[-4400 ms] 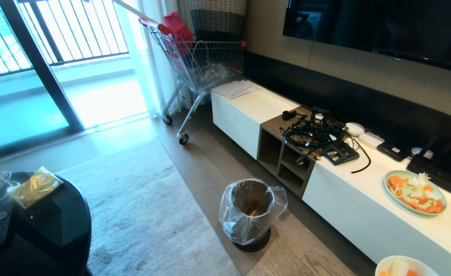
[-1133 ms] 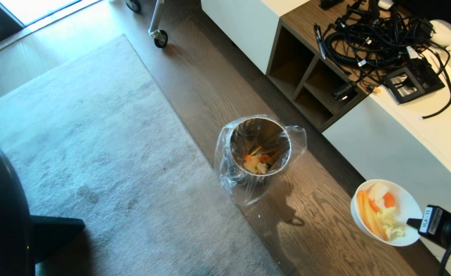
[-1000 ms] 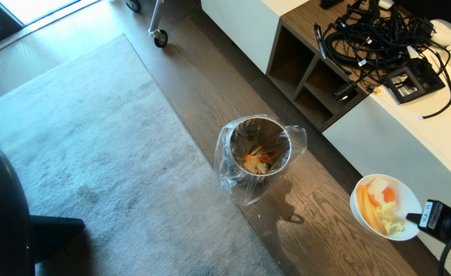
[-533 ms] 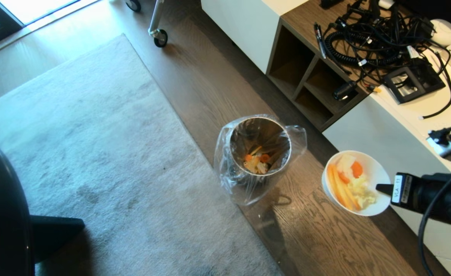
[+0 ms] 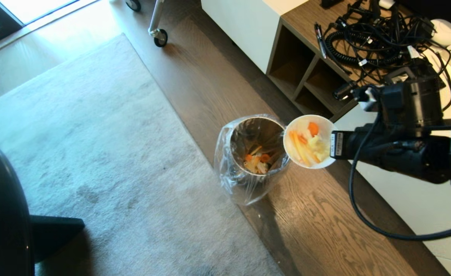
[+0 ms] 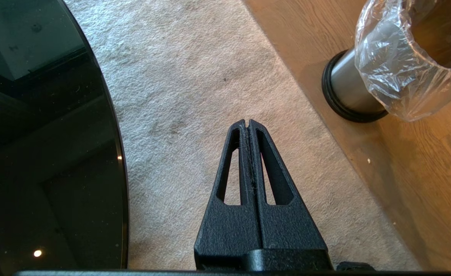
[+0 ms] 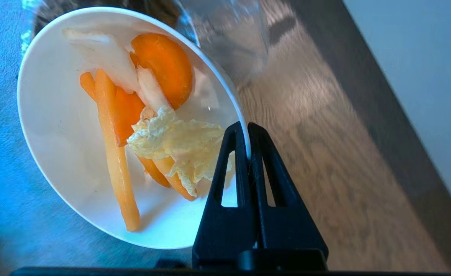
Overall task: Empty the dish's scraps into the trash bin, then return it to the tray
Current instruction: Move the bowl over the trash can, then pour the leftover food from the bowl into the trash can
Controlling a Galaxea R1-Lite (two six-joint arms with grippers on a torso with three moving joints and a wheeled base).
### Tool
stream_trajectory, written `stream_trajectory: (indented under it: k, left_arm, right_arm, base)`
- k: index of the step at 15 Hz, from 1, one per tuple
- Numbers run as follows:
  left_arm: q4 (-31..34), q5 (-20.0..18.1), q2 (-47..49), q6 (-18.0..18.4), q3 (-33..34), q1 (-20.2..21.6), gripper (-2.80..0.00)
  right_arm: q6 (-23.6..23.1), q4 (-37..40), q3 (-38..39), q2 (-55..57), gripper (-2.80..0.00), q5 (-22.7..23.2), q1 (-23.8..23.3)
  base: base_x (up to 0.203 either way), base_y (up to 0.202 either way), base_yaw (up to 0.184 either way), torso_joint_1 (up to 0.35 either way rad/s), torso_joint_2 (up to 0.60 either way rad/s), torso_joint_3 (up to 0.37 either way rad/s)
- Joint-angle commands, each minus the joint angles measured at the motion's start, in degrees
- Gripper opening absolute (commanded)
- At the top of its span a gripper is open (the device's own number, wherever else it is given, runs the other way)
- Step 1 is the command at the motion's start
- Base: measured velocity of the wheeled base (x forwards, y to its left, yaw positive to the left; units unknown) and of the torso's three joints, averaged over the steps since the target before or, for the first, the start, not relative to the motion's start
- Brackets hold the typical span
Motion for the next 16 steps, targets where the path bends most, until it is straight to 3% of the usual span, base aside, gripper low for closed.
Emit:
stream_trajectory:
  k: [1, 6, 8, 13, 16]
  left_arm:
    - [-0.02, 0.02, -0.02, -0.04, 0.00, 0.00, -2.80]
    - [-0.02, 0.02, -0.02, -0.04, 0.00, 0.00, -2.80]
    - [-0.02, 0.02, -0.02, -0.04, 0.00, 0.00, -2.80]
    - [-0.02, 0.02, -0.02, -0.04, 0.00, 0.00, -2.80]
    - [-0.02, 0.02, -0.02, -0.04, 0.00, 0.00, -2.80]
  right_arm:
    - [-10.83, -8.81, -1.31, 4.43, -2.80, -0.39, 0.69]
    - [-37.11, -29.83, -1.26, 8.57, -2.80, -0.05, 0.70]
    - [-45.25, -36.86, -1.13, 10.21, -2.80, 0.13, 0.73]
    - [-57.89, -47.09, -0.80, 11.73, -2.80, 5.37, 0.99]
    - [-62.97, -53.48, 0.40, 12.48, -2.80, 8.02, 0.99]
  base:
    - [0.000, 0.000, 0.000, 0.000, 0.00, 0.000]
    - [0.000, 0.000, 0.000, 0.000, 0.00, 0.000]
    - [0.000, 0.000, 0.000, 0.000, 0.00, 0.000]
    - [0.000, 0.000, 0.000, 0.000, 0.00, 0.000]
    - [0.000, 0.000, 0.000, 0.000, 0.00, 0.000]
